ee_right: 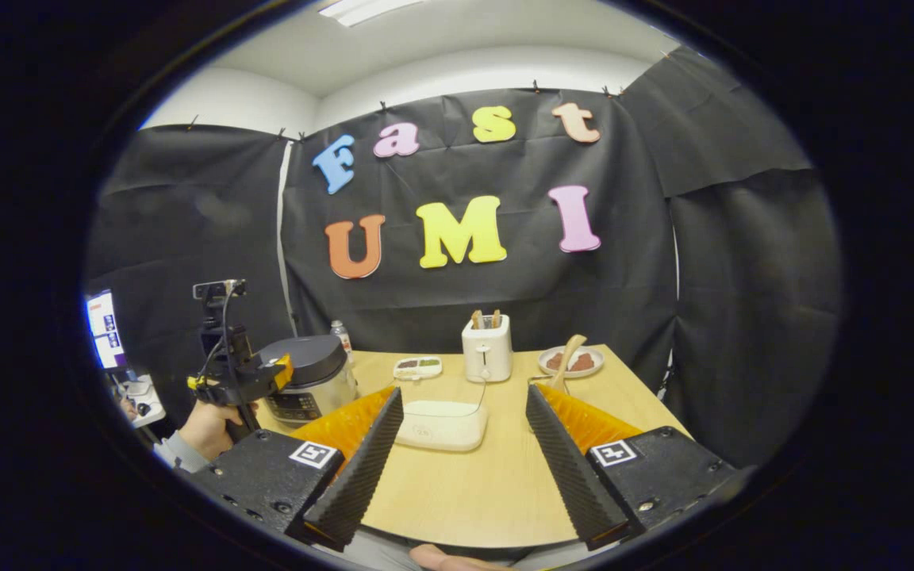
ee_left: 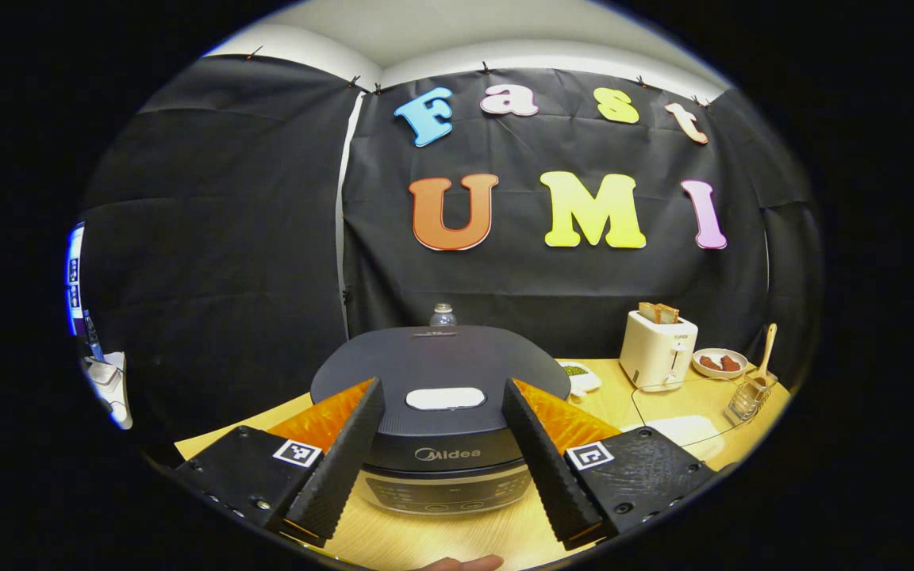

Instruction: Close the left gripper, press the button to open the rice cooker; take a wooden spoon from the chopstick holder with the right hand, scoop a spoonful of rice and pour it into the rice cooker, then put the wooden spoon back into the chopstick holder.

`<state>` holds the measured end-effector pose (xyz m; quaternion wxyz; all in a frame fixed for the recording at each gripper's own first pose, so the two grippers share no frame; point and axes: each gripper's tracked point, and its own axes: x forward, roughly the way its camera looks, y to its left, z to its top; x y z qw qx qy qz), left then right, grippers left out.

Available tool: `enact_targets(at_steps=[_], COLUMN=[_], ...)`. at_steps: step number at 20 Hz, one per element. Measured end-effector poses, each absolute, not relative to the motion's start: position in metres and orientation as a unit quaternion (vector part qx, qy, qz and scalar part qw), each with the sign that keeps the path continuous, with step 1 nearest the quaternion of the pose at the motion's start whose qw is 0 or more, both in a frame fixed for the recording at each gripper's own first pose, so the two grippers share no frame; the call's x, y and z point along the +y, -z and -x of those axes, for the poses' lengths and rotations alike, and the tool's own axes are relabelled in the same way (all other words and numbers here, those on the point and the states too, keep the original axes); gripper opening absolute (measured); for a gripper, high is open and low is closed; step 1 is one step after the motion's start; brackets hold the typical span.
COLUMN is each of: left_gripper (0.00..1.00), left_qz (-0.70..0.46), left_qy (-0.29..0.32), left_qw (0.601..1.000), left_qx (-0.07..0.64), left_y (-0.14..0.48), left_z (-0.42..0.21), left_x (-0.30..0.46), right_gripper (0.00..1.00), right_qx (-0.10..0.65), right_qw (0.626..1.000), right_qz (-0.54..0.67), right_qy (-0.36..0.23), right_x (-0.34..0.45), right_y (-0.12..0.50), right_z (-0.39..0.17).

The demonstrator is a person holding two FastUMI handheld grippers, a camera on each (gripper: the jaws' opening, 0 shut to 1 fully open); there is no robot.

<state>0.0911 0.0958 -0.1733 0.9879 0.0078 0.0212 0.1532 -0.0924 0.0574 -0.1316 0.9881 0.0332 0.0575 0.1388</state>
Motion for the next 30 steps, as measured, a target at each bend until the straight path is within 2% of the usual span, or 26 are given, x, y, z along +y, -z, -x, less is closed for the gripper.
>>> enact_targets(at_steps=[1,2,3,4,8,13,16,17,18,21,22,24,25,26,27,28,30], left_gripper=[0.97,0.97,0.97,0.97,0.97,0.95,0.93,1.00,0.93,0.93,0.93,0.93,0.93,0.93,0.93,0.93,0.93], left_qz=[-0.003,0.000,-0.001,-0.001,-0.011,0.030,0.028,0.025,0.023,0.022,0.020,0.010,0.007,0.006,0.004,0.000,-0.006], left_qy=[-0.152,-0.151,-0.152,-0.152,-0.144,-0.117,-0.101,-0.096,-0.096,-0.086,-0.079,-0.074,-0.068,-0.057,-0.048,-0.041,-0.028], left_qw=[0.988,0.988,0.988,0.988,0.990,0.992,0.993,0.994,0.995,0.996,0.997,0.997,0.998,0.998,0.999,0.999,1.000], left_qx=[0.019,0.019,0.019,0.017,0.000,0.032,0.054,0.042,0.032,0.023,0.018,0.009,0.002,-0.004,-0.005,-0.006,-0.005], left_y=[0.174,0.175,0.178,0.177,0.175,0.163,0.152,0.137,0.125,0.099,0.090,0.073,0.064,0.056,0.052,0.050,0.047], left_z=[-0.092,-0.093,-0.092,-0.091,-0.093,-0.080,-0.057,-0.049,-0.043,-0.021,-0.012,0.005,0.013,0.021,0.028,0.034,0.049], left_x=[0.095,0.094,0.094,0.094,0.094,0.097,0.094,0.093,0.093,0.083,0.077,0.067,0.063,0.055,0.047,0.041,0.029], right_gripper=[1.00,0.95,0.95,1.00,1.00,1.00,1.00,1.00,1.00,1.00,0.95,0.95,1.00,0.95,0.95,1.00,1.00], right_qx=[0.057,0.057,0.057,0.057,0.052,0.039,0.039,0.036,0.031,0.027,0.029,0.031,0.029,0.028,0.025,0.024,0.021], right_qw=[0.988,0.988,0.988,0.988,0.989,0.992,0.992,0.993,0.994,0.996,0.996,0.996,0.996,0.996,0.997,0.997,0.997], right_qz=[-0.034,-0.035,-0.036,-0.037,-0.032,-0.021,-0.018,-0.015,-0.013,-0.016,-0.016,-0.017,-0.019,-0.019,-0.018,-0.016,-0.012], right_qy=[-0.137,-0.137,-0.138,-0.137,-0.134,-0.116,-0.116,-0.112,-0.106,-0.086,-0.085,-0.081,-0.078,-0.077,-0.076,-0.074,-0.071], right_x=[0.057,0.059,0.061,0.061,0.060,0.052,0.051,0.048,0.044,0.033,0.033,0.029,0.026,0.024,0.024,0.022,0.019], right_y=[0.131,0.131,0.131,0.132,0.129,0.120,0.120,0.118,0.115,0.114,0.115,0.113,0.110,0.107,0.104,0.102,0.098], right_z=[0.092,0.093,0.093,0.094,0.097,0.099,0.103,0.102,0.101,0.098,0.096,0.094,0.094,0.093,0.092,0.093,0.093])
